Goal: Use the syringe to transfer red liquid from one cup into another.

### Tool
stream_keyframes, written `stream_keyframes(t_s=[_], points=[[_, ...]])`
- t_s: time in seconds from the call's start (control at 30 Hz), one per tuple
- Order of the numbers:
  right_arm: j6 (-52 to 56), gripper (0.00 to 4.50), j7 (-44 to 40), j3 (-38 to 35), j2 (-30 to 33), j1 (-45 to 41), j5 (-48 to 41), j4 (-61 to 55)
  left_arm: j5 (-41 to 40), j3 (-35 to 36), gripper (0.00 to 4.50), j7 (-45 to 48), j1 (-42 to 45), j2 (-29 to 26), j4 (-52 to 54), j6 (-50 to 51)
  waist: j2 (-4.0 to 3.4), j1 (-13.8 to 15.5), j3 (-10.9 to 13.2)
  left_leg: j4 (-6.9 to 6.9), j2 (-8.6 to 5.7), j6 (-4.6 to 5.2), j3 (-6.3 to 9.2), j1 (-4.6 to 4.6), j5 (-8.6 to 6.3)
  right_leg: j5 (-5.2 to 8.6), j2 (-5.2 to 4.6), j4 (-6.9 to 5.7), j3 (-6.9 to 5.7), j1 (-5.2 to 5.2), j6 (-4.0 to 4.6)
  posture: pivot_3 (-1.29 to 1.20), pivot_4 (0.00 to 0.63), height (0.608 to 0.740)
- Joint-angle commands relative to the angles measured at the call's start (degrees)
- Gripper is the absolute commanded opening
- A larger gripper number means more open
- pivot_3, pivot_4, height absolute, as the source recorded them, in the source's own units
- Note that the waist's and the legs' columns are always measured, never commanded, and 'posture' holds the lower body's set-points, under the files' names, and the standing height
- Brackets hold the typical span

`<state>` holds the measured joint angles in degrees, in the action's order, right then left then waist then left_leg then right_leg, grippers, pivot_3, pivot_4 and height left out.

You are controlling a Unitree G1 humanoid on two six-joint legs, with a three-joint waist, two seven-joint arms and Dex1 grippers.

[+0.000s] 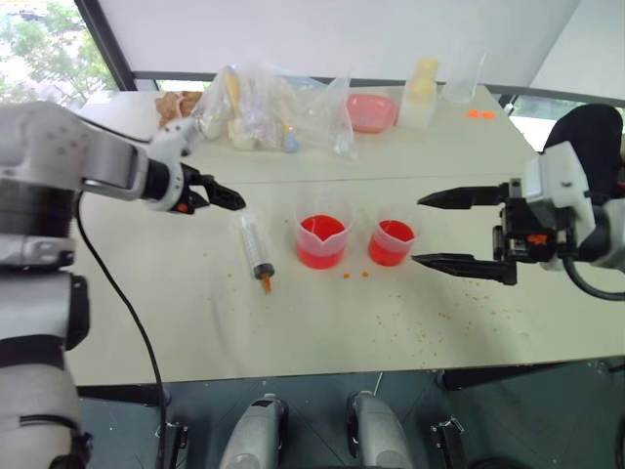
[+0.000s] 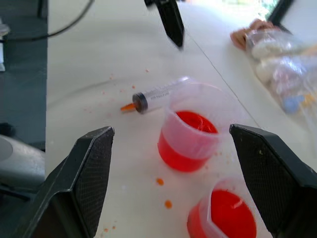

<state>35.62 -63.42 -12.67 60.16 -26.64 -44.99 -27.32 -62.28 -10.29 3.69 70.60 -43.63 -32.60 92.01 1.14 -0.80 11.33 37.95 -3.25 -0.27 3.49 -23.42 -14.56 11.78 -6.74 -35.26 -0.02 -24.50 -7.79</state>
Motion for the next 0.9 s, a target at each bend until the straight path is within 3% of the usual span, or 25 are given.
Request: stream_keyframes(t_s=[0.03,0.27,0.43,0.53,0.73,0.9], points=[[-2.39,3.91,-1.39,2.50,-1.13,-3.97,0.95,0.33,-0.45,1.12,4.46,-7.35,3.26,4.26,-7.47,0.49,0.00,0.21,0.00,0.01,-0.01,0.00,0.00,0.00,0.00,0.00,-0.01,-0.01,0.00,0.00,0.00,0.00,0.150,0.740],[-5.94,3.91,-4.14,7.28,-1.69,-5.78,6.37,4.45,11.00,13.83,4.46,-18.05,3.85,16.91,-16.60,0.07,0.05,1.36,0.01,0.04,-0.23,-0.04,-0.02,-0.08,0.02,-0.02,-0.07,0.08,0.01,0.01,-0.03,0.00,0.150,0.740],[-4.60,3.91,-2.70,6.32,-2.91,-4.26,5.39,2.71,19.01,20.71,4.46,-23.06,1.19,23.62,-17.16,-7.29,-0.01,1.76,-0.07,0.03,-0.21,-0.17,-0.01,-0.02,0.08,-0.03,-0.08,0.05,0.01,0.05,-0.02,0.00,0.150,0.740],[-3.16,3.91,-1.49,4.64,-2.63,-2.58,4.40,1.28,21.89,25.17,3.79,-25.52,1.09,26.15,-15.76,-9.10,0.00,1.76,-0.08,0.04,-0.16,-0.23,0.03,0.01,0.11,-0.04,-0.11,0.06,0.00,0.14,-0.04,0.00,0.150,0.740],[-1.54,3.91,-0.18,2.93,-2.54,-0.25,3.30,-0.61,26.15,31.44,1.56,-26.86,1.30,29.09,-13.83,-7.22,0.01,1.59,-0.07,0.07,-0.18,-0.25,0.03,0.01,0.12,-0.05,-0.11,0.06,0.00,0.14,-0.06,0.00,0.150,0.740],[-0.88,3.91,1.07,0.96,-2.20,1.74,3.50,-0.34,28.77,31.00,1.44,-23.08,1.96,29.29,-8.06,-6.39,0.03,1.57,-0.06,0.06,-0.21,-0.25,0.02,0.00,0.12,-0.05,-0.10,0.05,-0.01,0.13,-0.06,0.00,0.150,0.740]])
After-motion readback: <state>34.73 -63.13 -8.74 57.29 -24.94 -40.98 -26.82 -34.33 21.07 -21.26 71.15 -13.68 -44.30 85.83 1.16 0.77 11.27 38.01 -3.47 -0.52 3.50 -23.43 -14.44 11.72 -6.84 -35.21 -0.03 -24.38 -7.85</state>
